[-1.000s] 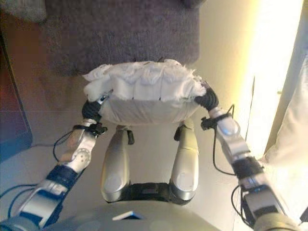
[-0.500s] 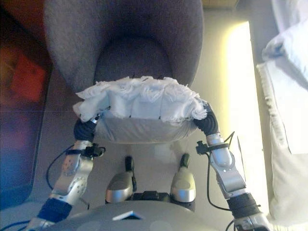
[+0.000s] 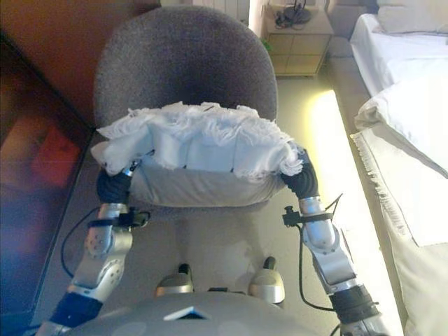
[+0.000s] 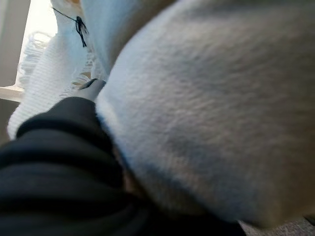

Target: Pick up the cushion and take it to the sofa

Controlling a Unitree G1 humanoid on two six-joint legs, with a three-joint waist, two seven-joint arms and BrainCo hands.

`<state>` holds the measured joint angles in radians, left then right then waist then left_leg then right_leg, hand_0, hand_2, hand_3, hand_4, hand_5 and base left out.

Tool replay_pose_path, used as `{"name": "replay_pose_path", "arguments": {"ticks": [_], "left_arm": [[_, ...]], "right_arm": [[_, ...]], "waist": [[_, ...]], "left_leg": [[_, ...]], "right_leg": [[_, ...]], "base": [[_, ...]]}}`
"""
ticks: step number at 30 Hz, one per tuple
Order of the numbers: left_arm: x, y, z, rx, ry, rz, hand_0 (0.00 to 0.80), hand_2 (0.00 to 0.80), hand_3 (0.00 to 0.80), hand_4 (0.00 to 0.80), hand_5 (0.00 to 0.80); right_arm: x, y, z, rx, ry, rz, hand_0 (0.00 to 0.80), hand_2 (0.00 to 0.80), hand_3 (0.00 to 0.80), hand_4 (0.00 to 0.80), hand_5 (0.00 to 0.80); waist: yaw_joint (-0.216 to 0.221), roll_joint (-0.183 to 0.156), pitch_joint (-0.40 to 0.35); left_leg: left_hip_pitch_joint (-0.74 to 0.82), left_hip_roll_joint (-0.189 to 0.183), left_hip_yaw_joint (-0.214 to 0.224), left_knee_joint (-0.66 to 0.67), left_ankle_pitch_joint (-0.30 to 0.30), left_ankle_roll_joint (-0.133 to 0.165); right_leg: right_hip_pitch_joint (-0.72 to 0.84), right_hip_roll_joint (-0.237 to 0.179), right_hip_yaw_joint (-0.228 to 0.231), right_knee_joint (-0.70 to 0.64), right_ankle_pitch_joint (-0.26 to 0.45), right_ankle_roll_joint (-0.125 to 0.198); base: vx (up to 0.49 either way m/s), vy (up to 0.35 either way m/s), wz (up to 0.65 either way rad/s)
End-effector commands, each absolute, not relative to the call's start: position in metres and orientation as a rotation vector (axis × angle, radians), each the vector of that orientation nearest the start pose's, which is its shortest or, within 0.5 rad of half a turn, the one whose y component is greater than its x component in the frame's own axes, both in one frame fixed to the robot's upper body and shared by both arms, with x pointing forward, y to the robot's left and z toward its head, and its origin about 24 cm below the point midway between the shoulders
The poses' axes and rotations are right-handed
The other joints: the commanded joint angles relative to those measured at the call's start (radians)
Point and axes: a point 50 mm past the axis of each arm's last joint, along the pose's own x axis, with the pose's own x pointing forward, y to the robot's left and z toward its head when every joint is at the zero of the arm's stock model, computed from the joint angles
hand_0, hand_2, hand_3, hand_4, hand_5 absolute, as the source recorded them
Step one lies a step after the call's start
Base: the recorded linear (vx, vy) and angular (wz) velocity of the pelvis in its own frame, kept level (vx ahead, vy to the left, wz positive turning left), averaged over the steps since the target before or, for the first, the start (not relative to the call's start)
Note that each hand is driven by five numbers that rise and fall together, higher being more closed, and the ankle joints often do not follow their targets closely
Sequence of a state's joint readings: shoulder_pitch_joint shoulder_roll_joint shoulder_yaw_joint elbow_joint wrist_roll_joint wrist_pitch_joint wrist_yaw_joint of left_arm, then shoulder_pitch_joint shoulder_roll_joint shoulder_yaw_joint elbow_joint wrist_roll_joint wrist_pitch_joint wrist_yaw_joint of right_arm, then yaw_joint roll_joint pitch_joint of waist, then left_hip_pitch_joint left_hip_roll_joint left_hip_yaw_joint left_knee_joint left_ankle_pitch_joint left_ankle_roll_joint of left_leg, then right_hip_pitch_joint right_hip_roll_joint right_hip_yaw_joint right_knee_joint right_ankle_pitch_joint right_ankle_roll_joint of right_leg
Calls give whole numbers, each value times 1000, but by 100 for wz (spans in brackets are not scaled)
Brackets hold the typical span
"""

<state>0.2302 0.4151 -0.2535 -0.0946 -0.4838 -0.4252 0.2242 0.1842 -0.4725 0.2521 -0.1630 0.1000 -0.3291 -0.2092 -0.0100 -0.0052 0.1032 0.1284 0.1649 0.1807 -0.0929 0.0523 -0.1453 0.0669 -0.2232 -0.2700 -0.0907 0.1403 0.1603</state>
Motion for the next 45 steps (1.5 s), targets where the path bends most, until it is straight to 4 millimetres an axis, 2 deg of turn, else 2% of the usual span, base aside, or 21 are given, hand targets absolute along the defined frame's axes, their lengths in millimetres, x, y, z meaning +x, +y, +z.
{"name": "replay_pose_path", "arguments": {"ticks": [1, 6, 12, 14, 16, 19, 20, 21, 23, 26, 29, 31, 33, 38, 39, 41, 42, 43, 45], "left_arm": [[207, 181, 105, -169, -491, -74, 800, 800, 800, 800, 800], [208, 182, 105, -174, -479, -91, 800, 800, 800, 800, 800], [213, 186, 97, -209, -424, -63, 800, 800, 800, 800, 800], [214, 187, 98, -235, -429, -43, 800, 800, 800, 800, 800], [214, 188, 97, -251, -433, -27, 800, 800, 800, 800, 800], [214, 186, 91, -259, -414, -23, 800, 800, 800, 800, 800], [214, 183, 90, -260, -407, -30, 800, 800, 800, 800, 800], [212, 181, 89, -262, -404, -32, 800, 800, 800, 800, 800], [209, 181, 90, -265, -413, -24, 800, 800, 800, 800, 800], [210, 180, 93, -280, -431, -3, 800, 800, 800, 800, 800], [210, 179, 90, -291, -417, 21, 800, 800, 800, 800, 800], [205, 181, 87, -292, -402, 28, 800, 800, 800, 800, 800], [201, 182, 85, -294, -396, 31, 800, 800, 800, 800, 800], [197, 184, 82, -301, -397, 31, 800, 800, 800, 800, 800], [199, 184, 84, -300, -406, 26, 800, 800, 800, 800, 800], [208, 185, 87, -300, -404, 28, 800, 800, 800, 800, 800], [212, 186, 86, -304, -393, 28, 800, 800, 800, 800, 800], [214, 186, 87, -293, -392, 22, 800, 800, 800, 800, 800], [212, 186, 87, -262, -399, -1, 800, 800, 800, 800, 800]], "right_arm": [[209, -159, 119, -192, -562, 160, 800, 800, 800, 800, 800], [209, -158, 120, -179, -566, 149, 800, 800, 800, 800, 800], [215, -157, 119, -195, -561, 146, 800, 800, 800, 800, 800], [219, -155, 121, -219, -569, 168, 800, 800, 800, 800, 800], [221, -154, 121, -231, -572, 178, 800, 800, 800, 800, 800], [220, -157, 119, -231, -559, 177, 800, 800, 800, 800, 800], [221, -159, 119, -232, -554, 172, 800, 800, 800, 800, 800], [220, -159, 119, -232, -553, 174, 800, 800, 800, 800, 800], [220, -158, 120, -234, -565, 190, 800, 800, 800, 800, 800], [221, -153, 121, -242, -581, 204, 800, 800, 800, 800, 800], [218, -148, 117, -240, -569, 233, 800, 800, 800, 800, 800], [214, -148, 114, -236, -550, 253, 800, 800, 800, 800, 800], [211, -149, 113, -233, -534, 256, 800, 800, 800, 800, 800], [208, -152, 110, -220, -519, 248, 800, 800, 800, 800, 800], [210, -152, 111, -224, -527, 244, 800, 800, 800, 800, 800], [212, -154, 113, -238, -536, 219, 800, 800, 800, 800, 800], [213, -156, 113, -234, -534, 204, 800, 800, 800, 800, 800], [212, -158, 113, -219, -526, 189, 800, 800, 800, 800, 800], [211, -164, 112, -184, -506, 160, 800, 800, 800, 800, 800]], "waist": [[8, -7, -7], [12, -6, -8], [14, 2, 16], [13, -1, 42], [14, -5, 66], [11, -28, 89], [21, -35, 96], [33, -35, 107], [50, -24, 117], [72, 4, 135], [108, 15, 132], [132, 16, 126], [151, 15, 122], [175, 20, 122], [173, 16, 123], [155, 9, 114], [154, -4, 106], [157, -24, 96], [167, -65, 72]], "left_leg": [[17, 35, 25, 6, -22, 27], [18, 52, 18, 6, -13, 21], [6, 110, 7, 29, 25, -6], [-22, 147, 6, 98, 62, -20], [-60, 194, 12, 196, 124, -32], [-109, 224, 69, 338, 136, -22], [-130, 196, 58, 371, 122, -15], [-150, 151, 25, 382, 90, -4], [-187, 63, -8, 348, 72, 17], [-243, -8, -13, 264, 110, 25], [-286, -66, -39, 161, 156, 33], [-308, -71, -61, 107, 188, 34], [-318, -55, -69, 61, 213, 30], [-375, 24, -92, 43, 272, 3], [-372, 39, -76, 47, 250, 10], [-371, 62, 20, 82, 213, 28], [-375, 52, 32, 106, 193, 45], [-383, 26, 17, 151, 158, 71], [-392, -26, 20, 211, 91, 122]], "right_leg": [[67, -39, -41, 17, -48, 24], [74, -17, -37, 19, -63, 10], [65, 40, -15, 65, -113, -38], [48, 57, 2, 87, -122, -61], [44, 77, 6, 99, -123, -81], [60, 90, -18, 106, -129, -108], [70, 91, -23, 104, -131, -113], [82, 94, -17, 105, -137, -110], [80, 106, 7, 109, -145, -106], [95, 142, 38, 103, -169, -108], [150, 171, 78, 97, -209, -107], [191, 186, 110, 100, -241, -109], [217, 192, 130, 115, -275, -114], [258, 184, 172, 199, -396, -113], [253, 171, 166, 226, -411, -104], [246, 139, 128, 285, -434, -82], [244, 117, 120, 317, -413, -64], [246, 93, 126, 370, -366, -43], [245, 51, 132, 465, -232, 4]], "base": [[7, -95, -1], [6, -139, -1], [-31, -160, -2], [-98, -131, -6], [-49, -190, -12], [30, -278, -11], [75, -223, 0], [89, -168, 1], [98, -74, -16], [138, -3, -54], [332, 7, -22], [443, 17, 18], [458, 66, -9], [490, 181, -22], [379, 255, -48], [398, 304, -55], [471, 296, -42], [474, 243, -17], [488, 225, 2]]}}
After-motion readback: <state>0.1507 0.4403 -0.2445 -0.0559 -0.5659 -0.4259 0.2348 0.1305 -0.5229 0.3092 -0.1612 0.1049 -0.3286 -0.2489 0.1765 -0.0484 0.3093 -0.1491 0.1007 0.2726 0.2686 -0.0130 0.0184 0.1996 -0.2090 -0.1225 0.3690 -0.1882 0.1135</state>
